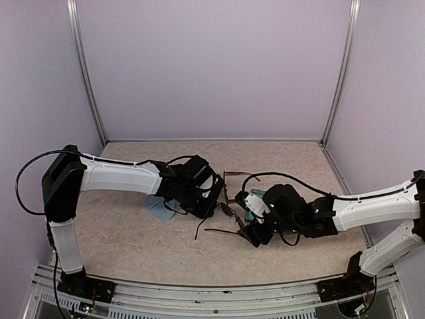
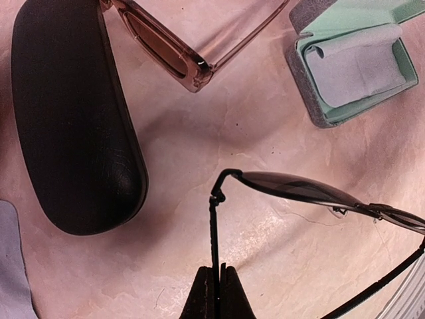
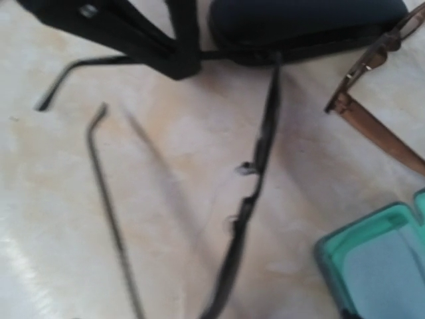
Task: Organize the sunglasses
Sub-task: Fold the right temple of the sunglasses with the sunglasses.
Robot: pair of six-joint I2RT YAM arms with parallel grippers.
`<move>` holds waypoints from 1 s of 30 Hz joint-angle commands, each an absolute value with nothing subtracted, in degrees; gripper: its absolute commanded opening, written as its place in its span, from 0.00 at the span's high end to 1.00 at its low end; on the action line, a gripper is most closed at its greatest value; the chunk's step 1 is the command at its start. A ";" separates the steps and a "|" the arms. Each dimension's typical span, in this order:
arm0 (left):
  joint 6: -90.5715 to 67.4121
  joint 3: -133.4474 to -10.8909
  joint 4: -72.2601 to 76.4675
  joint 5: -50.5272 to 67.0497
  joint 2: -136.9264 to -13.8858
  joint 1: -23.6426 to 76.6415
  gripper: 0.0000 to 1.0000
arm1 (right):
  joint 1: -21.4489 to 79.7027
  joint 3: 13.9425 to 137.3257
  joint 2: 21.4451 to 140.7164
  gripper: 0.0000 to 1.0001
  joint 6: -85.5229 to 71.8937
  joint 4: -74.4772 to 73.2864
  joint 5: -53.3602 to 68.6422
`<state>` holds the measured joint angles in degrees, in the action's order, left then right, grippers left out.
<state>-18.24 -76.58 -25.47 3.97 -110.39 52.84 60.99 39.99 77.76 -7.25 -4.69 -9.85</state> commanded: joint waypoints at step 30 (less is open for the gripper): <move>-23.19 -81.04 -26.30 5.42 -110.02 55.72 1.00 | 60.82 44.03 83.46 0.41 -7.38 -4.58 -14.99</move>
<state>-22.74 -79.24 -25.98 4.97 -110.39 55.37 60.99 42.68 83.31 -7.49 -4.45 -13.43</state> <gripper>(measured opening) 0.011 0.616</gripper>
